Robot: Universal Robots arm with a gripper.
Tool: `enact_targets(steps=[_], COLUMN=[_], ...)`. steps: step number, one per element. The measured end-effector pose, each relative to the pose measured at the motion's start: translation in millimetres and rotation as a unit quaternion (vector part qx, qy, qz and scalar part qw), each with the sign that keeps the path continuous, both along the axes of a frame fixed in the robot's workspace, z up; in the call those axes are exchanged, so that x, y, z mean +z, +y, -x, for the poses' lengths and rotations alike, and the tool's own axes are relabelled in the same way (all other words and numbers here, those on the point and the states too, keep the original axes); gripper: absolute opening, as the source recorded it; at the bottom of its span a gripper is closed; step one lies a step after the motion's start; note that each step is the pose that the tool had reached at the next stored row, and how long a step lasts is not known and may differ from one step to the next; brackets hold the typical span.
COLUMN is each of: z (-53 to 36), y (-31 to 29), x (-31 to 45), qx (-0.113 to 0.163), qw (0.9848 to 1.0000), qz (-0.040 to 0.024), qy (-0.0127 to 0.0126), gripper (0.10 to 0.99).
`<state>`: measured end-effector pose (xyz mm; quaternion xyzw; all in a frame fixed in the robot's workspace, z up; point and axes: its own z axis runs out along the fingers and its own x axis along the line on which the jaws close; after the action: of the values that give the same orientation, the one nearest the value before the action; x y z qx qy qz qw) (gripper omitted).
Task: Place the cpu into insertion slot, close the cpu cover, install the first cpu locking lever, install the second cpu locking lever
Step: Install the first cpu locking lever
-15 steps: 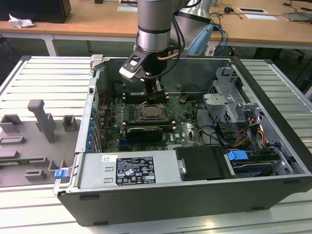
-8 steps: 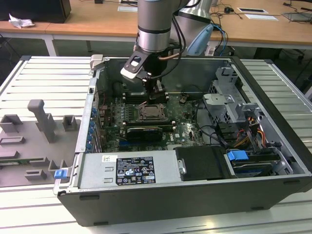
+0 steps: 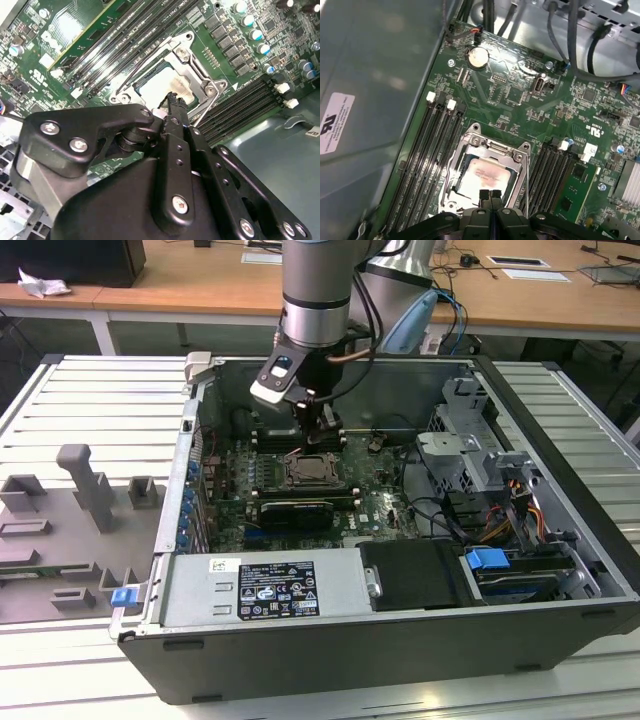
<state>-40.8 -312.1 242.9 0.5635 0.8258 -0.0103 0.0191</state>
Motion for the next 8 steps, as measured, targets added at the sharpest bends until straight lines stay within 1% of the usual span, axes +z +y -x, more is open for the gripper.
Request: enact_targets(steps=[6,8], z=[0.0,0.0], y=[0.0,0.0], x=[0.0,0.0], qx=[0.026,0.04], qw=[0.9997,0.9992], qz=[0.0,0.0], qy=[0.0,0.0], gripper=[0.106,0.106])
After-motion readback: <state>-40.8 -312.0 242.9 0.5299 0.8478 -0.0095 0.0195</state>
